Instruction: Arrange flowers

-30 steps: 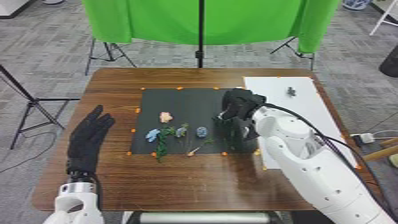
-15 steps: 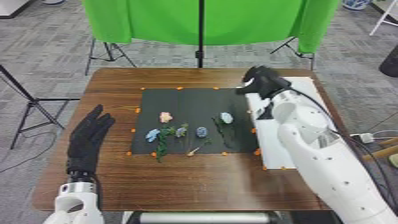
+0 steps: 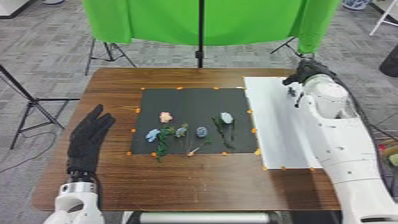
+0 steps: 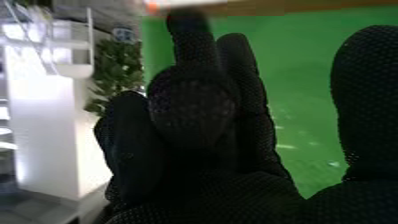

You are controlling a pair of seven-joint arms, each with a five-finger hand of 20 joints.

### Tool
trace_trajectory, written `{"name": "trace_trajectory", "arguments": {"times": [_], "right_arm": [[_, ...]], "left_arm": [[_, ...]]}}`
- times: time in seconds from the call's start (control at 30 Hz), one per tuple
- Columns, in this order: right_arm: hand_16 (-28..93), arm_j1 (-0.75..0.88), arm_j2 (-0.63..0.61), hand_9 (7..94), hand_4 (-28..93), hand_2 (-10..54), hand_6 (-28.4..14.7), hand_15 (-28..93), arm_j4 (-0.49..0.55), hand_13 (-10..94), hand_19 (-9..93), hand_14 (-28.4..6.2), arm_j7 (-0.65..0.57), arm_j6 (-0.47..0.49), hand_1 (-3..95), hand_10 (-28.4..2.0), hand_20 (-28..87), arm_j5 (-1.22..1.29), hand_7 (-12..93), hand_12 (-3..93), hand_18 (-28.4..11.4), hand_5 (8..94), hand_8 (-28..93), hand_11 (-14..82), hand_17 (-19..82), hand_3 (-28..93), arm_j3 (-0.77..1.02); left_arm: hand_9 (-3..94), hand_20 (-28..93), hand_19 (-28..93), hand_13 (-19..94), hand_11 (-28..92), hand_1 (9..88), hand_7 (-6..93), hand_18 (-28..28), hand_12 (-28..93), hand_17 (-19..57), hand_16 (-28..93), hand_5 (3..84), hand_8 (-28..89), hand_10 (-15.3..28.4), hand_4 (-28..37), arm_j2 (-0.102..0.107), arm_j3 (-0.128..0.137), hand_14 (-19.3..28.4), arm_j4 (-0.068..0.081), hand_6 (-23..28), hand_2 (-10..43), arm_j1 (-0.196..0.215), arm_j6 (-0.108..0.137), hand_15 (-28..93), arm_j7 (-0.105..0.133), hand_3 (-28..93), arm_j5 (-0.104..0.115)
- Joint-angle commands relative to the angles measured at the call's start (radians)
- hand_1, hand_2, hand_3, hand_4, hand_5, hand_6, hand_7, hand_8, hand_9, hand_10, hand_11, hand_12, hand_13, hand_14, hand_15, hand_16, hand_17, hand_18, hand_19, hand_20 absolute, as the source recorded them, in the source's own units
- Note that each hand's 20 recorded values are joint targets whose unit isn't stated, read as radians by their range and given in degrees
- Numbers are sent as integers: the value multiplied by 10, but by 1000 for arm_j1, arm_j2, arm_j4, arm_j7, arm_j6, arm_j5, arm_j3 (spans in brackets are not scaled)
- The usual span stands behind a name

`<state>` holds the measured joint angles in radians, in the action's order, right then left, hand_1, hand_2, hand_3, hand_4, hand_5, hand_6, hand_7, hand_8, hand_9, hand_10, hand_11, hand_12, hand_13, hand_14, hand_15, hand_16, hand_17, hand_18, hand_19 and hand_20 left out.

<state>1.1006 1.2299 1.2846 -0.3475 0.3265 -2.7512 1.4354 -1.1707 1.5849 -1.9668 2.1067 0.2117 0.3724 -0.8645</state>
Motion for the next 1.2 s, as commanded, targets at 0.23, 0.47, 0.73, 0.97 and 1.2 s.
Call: {"name": "trace_trajectory", "arguments": {"times": [0.23,0.47,0.73,0.97,1.2], "right_arm": [[326,19,122,773,-132,-95,-35,572,-138,901,932,-32,76,-52,322,-149,559,-179,118,185,-120,619,-78,165,623,560,110],[327,80,111,862,-155,-95,11,582,-163,930,932,-17,151,-257,544,-107,578,-248,170,183,-108,723,28,189,653,490,111],[301,173,-91,914,-168,-71,18,617,56,937,932,-2,120,-352,629,-90,588,16,187,196,-103,806,64,209,681,466,-78],[292,312,-263,921,-157,-76,13,624,397,937,932,0,74,-345,622,-90,589,259,183,198,-102,815,72,215,683,481,-172],[288,418,-320,924,-153,-80,12,625,551,937,932,1,96,-249,620,-91,591,303,181,200,-101,819,75,218,685,487,-199]], "left_arm": [[409,216,19,360,140,239,97,119,144,78,49,406,-44,119,-208,-6,-13,145,13,28,-50,-5,-14,107,-14,686,-5],[410,215,19,361,140,238,96,119,144,78,50,408,-44,120,-208,-5,-13,145,14,29,-49,-7,-12,108,-17,687,-4],[411,216,19,361,141,237,96,119,143,78,50,409,-44,120,-207,-1,-11,146,13,30,-45,-6,-19,108,-18,685,-7],[411,216,19,361,140,236,96,118,143,78,49,408,-44,120,-207,0,-3,146,6,29,-43,6,-16,108,-16,685,-7],[411,216,19,361,141,234,96,118,144,78,49,409,-45,121,-207,0,1,146,3,30,-41,9,-16,108,-12,686,-7]]}}
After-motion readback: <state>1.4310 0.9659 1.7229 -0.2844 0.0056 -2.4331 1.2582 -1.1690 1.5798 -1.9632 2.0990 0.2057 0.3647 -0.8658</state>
